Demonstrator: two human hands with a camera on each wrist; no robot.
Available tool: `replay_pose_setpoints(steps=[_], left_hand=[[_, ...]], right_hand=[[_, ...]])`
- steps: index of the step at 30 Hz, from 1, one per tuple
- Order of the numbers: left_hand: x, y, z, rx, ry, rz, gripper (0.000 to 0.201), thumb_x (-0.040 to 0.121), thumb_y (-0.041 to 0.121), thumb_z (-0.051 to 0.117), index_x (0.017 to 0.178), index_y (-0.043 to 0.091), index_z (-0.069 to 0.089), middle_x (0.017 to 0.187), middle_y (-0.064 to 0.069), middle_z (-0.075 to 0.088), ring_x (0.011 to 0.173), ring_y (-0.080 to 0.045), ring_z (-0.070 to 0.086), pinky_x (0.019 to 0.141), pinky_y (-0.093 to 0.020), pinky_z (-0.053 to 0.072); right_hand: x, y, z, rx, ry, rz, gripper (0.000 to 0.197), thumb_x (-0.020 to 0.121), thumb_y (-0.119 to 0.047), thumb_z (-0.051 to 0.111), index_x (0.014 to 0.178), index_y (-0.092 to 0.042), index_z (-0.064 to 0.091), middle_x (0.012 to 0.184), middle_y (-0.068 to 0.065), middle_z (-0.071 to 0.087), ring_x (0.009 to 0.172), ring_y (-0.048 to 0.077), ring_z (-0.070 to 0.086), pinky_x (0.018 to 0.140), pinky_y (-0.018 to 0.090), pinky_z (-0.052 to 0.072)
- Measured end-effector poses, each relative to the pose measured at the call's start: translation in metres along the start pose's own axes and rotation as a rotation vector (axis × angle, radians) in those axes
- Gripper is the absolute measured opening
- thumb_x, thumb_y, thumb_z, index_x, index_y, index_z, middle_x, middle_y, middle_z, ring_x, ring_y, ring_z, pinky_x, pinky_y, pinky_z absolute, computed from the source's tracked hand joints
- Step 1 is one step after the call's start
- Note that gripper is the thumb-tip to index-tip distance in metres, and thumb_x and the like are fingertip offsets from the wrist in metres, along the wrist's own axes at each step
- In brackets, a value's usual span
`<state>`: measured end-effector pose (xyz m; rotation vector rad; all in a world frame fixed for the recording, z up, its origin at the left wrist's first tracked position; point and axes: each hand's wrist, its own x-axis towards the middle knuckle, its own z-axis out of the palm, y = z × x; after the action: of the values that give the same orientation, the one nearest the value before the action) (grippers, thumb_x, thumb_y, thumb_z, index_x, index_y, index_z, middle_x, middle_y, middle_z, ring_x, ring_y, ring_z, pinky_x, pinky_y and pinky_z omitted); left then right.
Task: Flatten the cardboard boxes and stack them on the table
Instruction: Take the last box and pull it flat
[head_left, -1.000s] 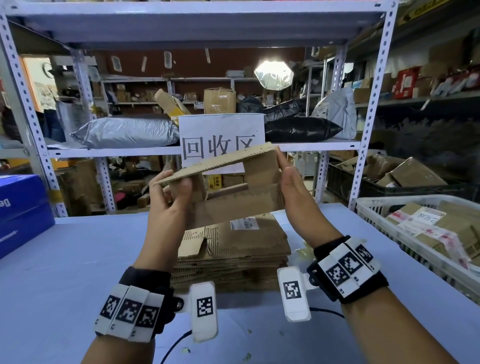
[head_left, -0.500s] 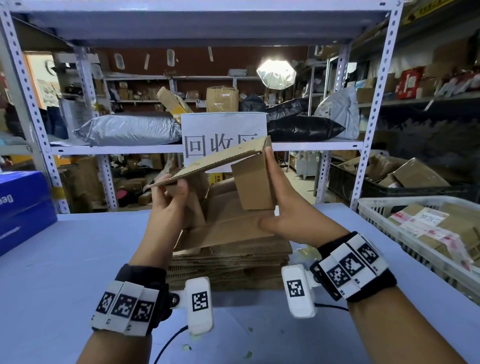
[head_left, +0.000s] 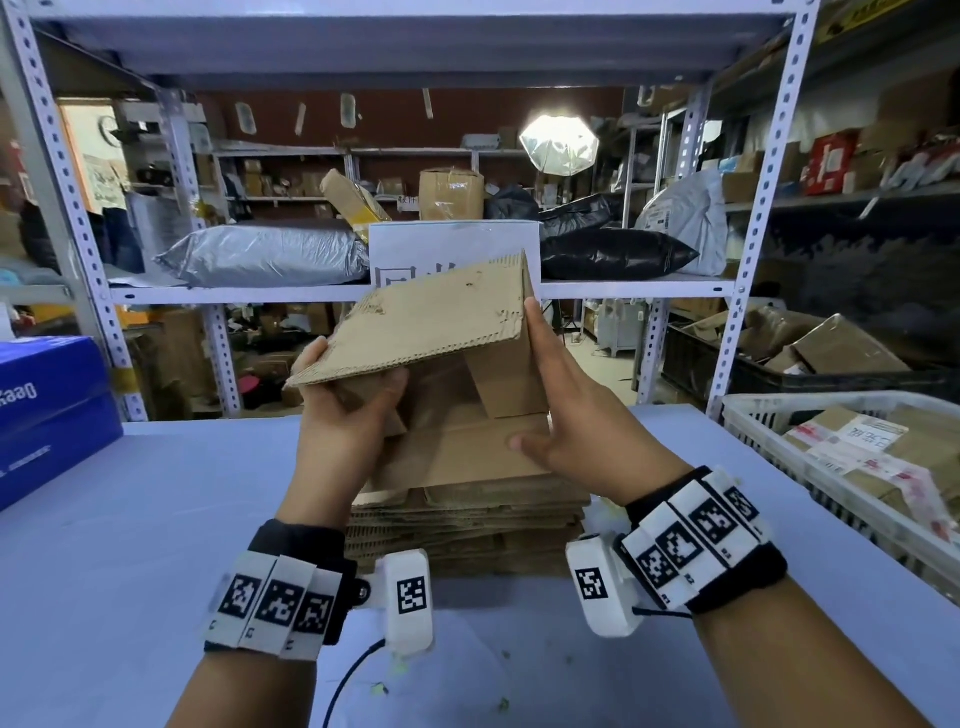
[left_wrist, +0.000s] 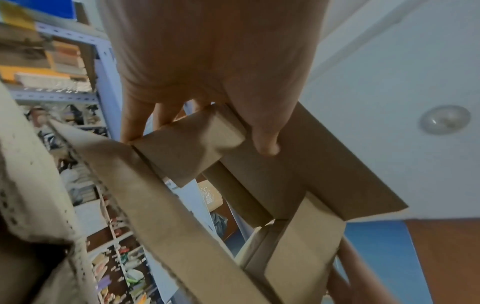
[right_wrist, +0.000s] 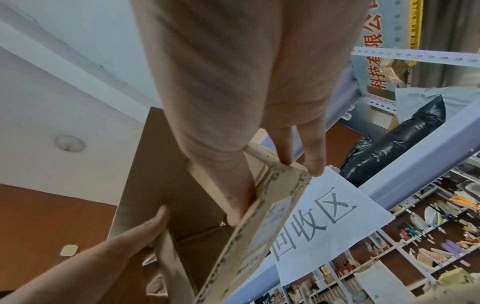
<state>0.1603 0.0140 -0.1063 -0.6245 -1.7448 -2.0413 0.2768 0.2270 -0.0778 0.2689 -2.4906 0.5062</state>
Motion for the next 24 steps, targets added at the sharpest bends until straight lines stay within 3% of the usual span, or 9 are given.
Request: replay_pose_setpoints(steps=[2,4,7,11,15,18,19,21,24], left_hand=[[0.001,-0.004,0.000,0.099,0.001,0.019,0.084,0.087,0.023,0.081,0.150,0.023,0.027,0.125,0.038,0.038,0.117,0.018,0.049,0.105,-0.020,0.039],[0.001,-0.007,0.000,0.151,0.008,0.043,0.087,0.084,0.021,0.084,0.149,0.023,0.027,0.124,0.040,0.036,0.112,0.027,0.044,0.097,-0.006,0.036],[0.000,-0.008,0.001,0.185,0.039,0.088,0.086,0.083,0.014,0.083,0.148,0.020,0.028,0.122,0.039,0.036,0.103,0.038,0.038,0.083,0.008,0.031],[0.001,-0.001,-0.001,0.197,0.075,0.108,0.081,0.083,0.005,0.078,0.147,0.018,0.030,0.118,0.036,0.039,0.097,0.038,0.040,0.077,0.008,0.032],[-0.005,0.014,-0.004,0.131,-0.041,0.045,0.076,0.071,0.013,0.057,0.140,0.036,0.034,0.109,0.035,0.050,0.099,0.014,0.055,0.086,-0.023,0.050],[-0.008,0.016,-0.007,0.049,-0.192,0.038,0.083,0.066,0.006,0.043,0.141,0.042,0.039,0.126,0.025,0.052,0.100,0.012,0.056,0.077,-0.018,0.050],[-0.010,0.018,-0.006,0.049,-0.241,0.035,0.084,0.067,0.005,0.043,0.140,0.047,0.040,0.133,0.020,0.050,0.102,0.008,0.056,0.076,-0.020,0.049],[-0.013,0.018,-0.005,0.023,-0.312,0.033,0.082,0.077,-0.002,0.044,0.138,0.053,0.042,0.129,0.021,0.054,0.087,0.001,0.057,0.069,-0.022,0.047],[-0.017,0.020,-0.002,-0.032,-0.371,0.038,0.085,0.088,-0.015,0.042,0.143,0.049,0.044,0.120,0.016,0.059,0.067,0.002,0.053,0.057,-0.016,0.044]], right_hand=[[0.001,-0.001,0.000,0.001,0.046,-0.015,0.134,0.079,-0.021,0.083,0.148,-0.047,-0.029,0.165,-0.019,-0.015,0.109,0.026,0.064,0.074,0.037,0.054],[0.001,-0.002,0.000,0.001,0.087,-0.043,0.134,0.079,-0.021,0.083,0.150,-0.046,-0.027,0.165,-0.019,-0.013,0.123,0.027,0.058,0.077,0.037,0.054],[0.000,-0.001,0.001,-0.011,0.122,-0.082,0.133,0.079,-0.021,0.083,0.151,-0.045,-0.026,0.164,-0.022,-0.016,0.140,0.022,0.043,0.084,0.028,0.050],[0.002,0.003,0.005,0.020,0.146,-0.113,0.131,0.079,-0.018,0.083,0.152,-0.045,-0.023,0.163,-0.025,-0.015,0.143,0.023,0.039,0.083,0.010,0.037],[0.007,0.009,0.010,0.274,0.160,-0.072,0.131,0.079,-0.010,0.082,0.149,-0.056,-0.019,0.167,-0.017,0.004,0.152,0.009,0.018,0.108,0.036,0.045],[0.010,0.015,0.013,0.502,0.231,0.008,0.123,0.074,-0.017,0.084,0.152,-0.053,-0.005,0.160,-0.018,0.021,0.147,0.006,0.025,0.110,0.046,0.045],[0.012,0.018,0.014,0.547,0.298,0.018,0.117,0.072,-0.023,0.084,0.152,-0.048,0.002,0.155,-0.021,0.026,0.144,0.003,0.028,0.112,0.042,0.042],[0.016,0.024,0.018,0.594,0.442,0.014,0.107,0.068,-0.033,0.086,0.149,-0.033,0.016,0.141,-0.033,0.035,0.136,-0.003,0.037,0.110,0.023,0.040],[0.021,0.027,0.021,0.560,0.627,0.034,0.096,0.068,-0.035,0.088,0.140,-0.016,0.027,0.122,-0.048,0.041,0.115,-0.015,0.050,0.091,0.005,0.043]])
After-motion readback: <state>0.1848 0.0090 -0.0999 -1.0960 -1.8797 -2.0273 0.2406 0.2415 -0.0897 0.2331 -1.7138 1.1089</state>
